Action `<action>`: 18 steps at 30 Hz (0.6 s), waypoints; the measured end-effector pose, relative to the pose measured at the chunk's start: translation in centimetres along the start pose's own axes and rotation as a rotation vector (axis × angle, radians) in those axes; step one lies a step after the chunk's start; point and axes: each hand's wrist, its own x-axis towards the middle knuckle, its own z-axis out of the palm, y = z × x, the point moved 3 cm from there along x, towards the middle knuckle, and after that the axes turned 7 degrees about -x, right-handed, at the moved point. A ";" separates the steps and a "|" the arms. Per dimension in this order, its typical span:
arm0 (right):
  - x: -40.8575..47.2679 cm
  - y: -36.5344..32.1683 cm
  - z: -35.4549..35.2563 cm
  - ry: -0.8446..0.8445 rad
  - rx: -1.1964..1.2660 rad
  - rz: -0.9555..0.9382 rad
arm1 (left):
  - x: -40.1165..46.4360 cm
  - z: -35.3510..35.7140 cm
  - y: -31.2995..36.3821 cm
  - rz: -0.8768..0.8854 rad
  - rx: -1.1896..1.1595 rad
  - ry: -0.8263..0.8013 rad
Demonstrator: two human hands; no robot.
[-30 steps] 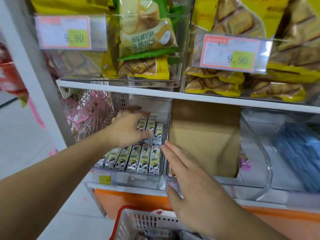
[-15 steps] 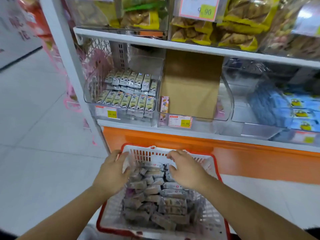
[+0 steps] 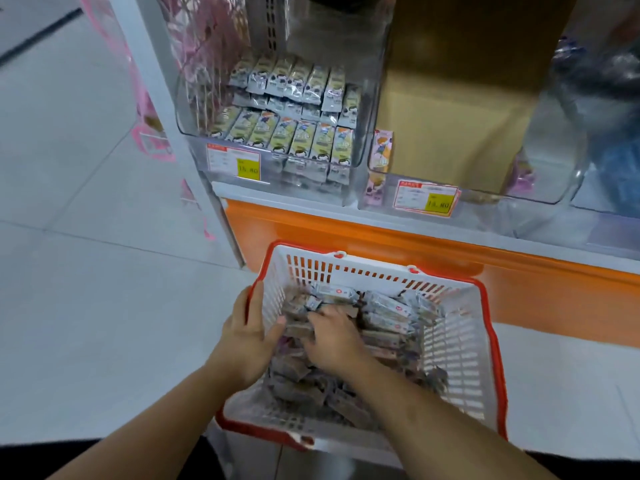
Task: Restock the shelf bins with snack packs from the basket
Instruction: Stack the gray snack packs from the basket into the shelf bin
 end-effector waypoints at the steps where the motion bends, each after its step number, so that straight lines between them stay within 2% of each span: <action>1: 0.4 -0.3 0.5 0.014 -0.030 0.017 | 0.0 0.0 -0.1 -0.007 -0.014 -0.001; 7: 0.7 -0.6 2.6 0.126 -0.015 0.149 | -0.3 -0.2 0.1 0.006 -0.013 -0.017; 11: -0.2 -0.3 1.7 0.126 0.044 0.183 | -0.4 -0.4 0.4 -0.020 -0.003 -0.040; 15: -2.1 0.7 -0.2 0.121 0.266 0.237 | -0.5 -0.6 0.8 -0.090 0.072 -0.090; 18: -4.3 1.2 -4.4 0.095 0.385 0.160 | -1.0 -1.7 2.7 -0.117 0.220 -0.051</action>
